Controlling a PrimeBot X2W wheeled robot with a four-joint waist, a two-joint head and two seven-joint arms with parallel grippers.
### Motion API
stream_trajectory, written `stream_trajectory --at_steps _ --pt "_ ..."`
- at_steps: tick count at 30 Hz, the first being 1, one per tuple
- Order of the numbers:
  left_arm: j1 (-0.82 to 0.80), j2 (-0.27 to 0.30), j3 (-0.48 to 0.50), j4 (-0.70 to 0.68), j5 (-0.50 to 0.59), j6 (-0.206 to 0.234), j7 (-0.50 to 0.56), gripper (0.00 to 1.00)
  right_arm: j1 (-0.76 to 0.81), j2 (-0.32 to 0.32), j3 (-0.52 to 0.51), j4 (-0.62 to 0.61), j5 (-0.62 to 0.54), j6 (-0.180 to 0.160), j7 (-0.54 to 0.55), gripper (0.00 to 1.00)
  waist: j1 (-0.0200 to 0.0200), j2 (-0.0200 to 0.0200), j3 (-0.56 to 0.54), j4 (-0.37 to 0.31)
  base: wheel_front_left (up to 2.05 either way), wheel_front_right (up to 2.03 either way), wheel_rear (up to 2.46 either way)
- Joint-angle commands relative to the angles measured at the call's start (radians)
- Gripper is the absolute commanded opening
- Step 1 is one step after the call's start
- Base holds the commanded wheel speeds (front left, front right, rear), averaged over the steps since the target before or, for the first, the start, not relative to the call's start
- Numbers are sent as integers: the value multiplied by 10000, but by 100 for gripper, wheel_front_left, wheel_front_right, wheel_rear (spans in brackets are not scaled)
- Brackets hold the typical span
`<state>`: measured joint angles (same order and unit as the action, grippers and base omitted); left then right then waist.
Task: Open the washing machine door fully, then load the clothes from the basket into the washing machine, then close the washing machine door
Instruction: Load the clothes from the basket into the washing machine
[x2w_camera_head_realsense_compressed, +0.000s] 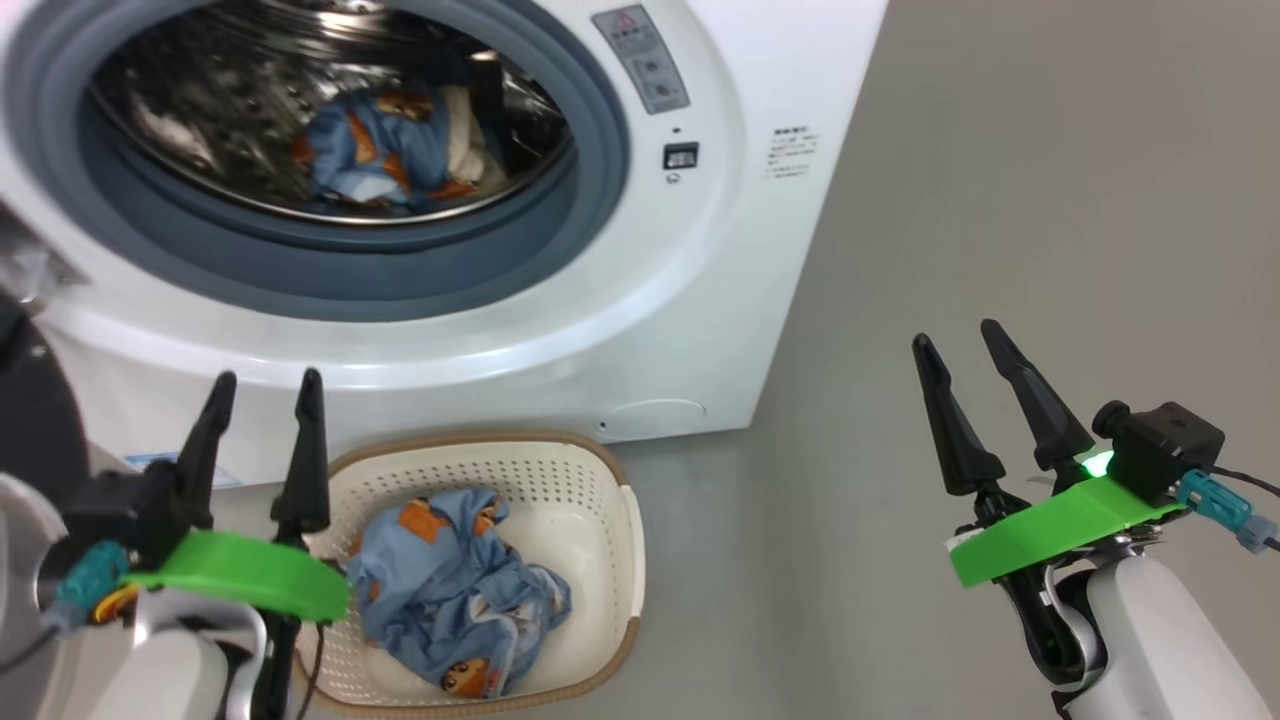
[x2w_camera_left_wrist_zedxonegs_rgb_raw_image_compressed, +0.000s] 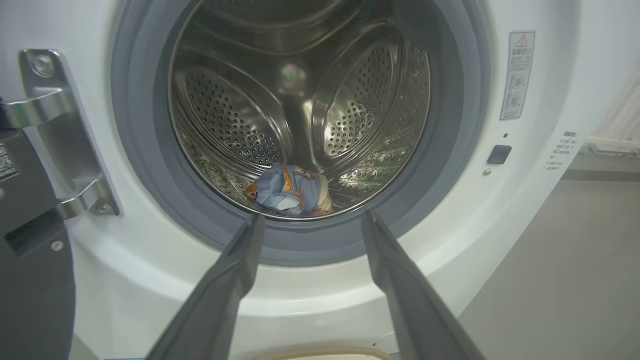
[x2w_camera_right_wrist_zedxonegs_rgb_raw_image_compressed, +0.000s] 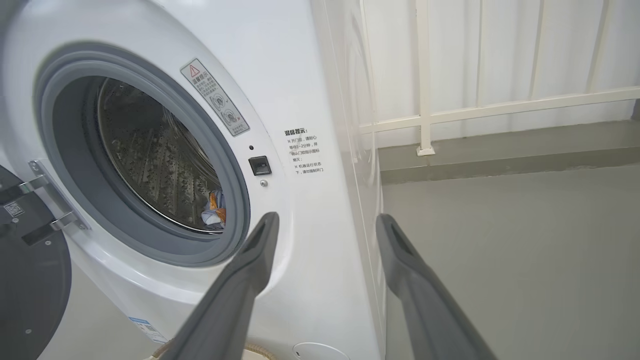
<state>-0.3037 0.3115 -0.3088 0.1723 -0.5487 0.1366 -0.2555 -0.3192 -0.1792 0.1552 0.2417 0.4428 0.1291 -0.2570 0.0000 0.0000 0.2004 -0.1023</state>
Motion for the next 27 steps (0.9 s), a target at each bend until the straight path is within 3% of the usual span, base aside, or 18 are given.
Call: stream_trajectory --at_steps 1,15,27 --pt "76 188 490 -388 158 57 -62 100 186 -87 184 -209 110 16 -48 100 0 0 -270 265 0 0 0" --pt "1476 -524 1320 -1151 856 -137 -62 100 450 -337 110 -245 132 16 -48 100 0 0 -566 622 0 0 0" --pt "1705 -978 1745 -1157 1256 -458 -62 100 487 -395 110 -266 98 16 -48 100 0 0 -639 595 0 0 0"
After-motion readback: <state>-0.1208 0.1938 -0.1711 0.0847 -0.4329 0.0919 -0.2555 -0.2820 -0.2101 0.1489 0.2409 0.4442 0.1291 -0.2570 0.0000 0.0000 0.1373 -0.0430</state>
